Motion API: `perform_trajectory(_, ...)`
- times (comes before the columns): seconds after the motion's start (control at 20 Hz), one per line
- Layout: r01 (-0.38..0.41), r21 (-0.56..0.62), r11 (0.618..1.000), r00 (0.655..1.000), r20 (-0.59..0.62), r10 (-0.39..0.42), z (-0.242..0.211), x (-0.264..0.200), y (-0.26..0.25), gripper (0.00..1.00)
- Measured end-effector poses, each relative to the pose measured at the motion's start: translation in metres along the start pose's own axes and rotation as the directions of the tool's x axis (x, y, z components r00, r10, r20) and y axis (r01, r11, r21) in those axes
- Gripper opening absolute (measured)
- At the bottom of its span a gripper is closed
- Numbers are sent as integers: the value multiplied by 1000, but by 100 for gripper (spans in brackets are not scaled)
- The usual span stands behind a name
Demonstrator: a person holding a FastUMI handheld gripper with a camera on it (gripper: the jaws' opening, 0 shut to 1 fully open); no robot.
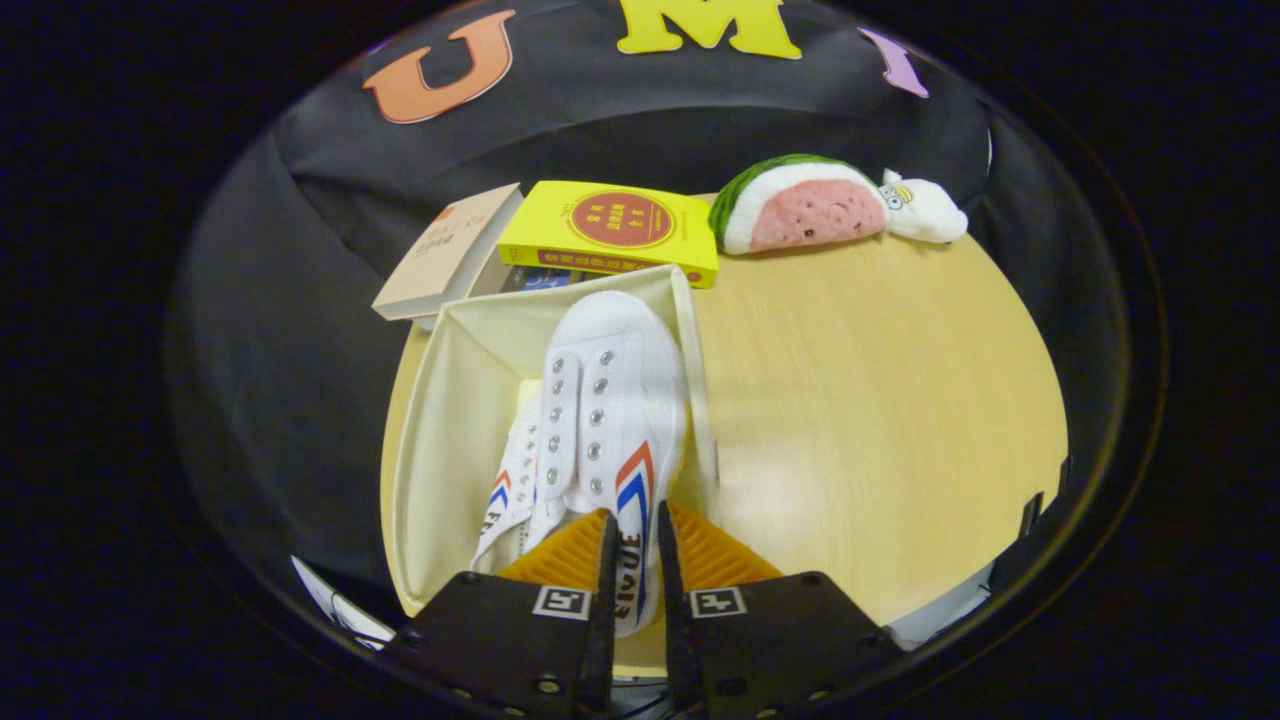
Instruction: Open the storage box then place both shoes into the box .Put the left shoe in first, then the right shoe, with the right side of both shoes facing outward in a uniform manner.
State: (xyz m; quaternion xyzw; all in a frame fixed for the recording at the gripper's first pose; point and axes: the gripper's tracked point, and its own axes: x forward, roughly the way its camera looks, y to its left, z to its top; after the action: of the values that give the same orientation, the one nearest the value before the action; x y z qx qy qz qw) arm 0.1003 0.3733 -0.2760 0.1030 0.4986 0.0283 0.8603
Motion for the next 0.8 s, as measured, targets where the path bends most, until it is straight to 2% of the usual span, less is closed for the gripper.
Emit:
perform_trajectory(0.05,2,-17,1000,1000,22,-2,3,-5,-3,34)
perform_trajectory(0.1,4,-36,999,999,53,-2,8,-11,-3,35)
perform_trajectory(0.35,21,-135,991,977,214,8,32,-60,-11,81)
perform_trajectory(0.45,59,-164,985,951,309,-6,46,-87,-22,86)
perform_trajectory(0.55,135,-178,975,903,427,-47,62,-121,-40,91)
perform_trajectory(0.7,179,-179,967,826,561,-49,71,-178,-56,93)
perform_trajectory(0.75,200,-168,965,793,606,-59,73,-199,-65,96)
perform_trajectory(0.8,229,-148,962,743,665,-75,78,-222,-76,96)
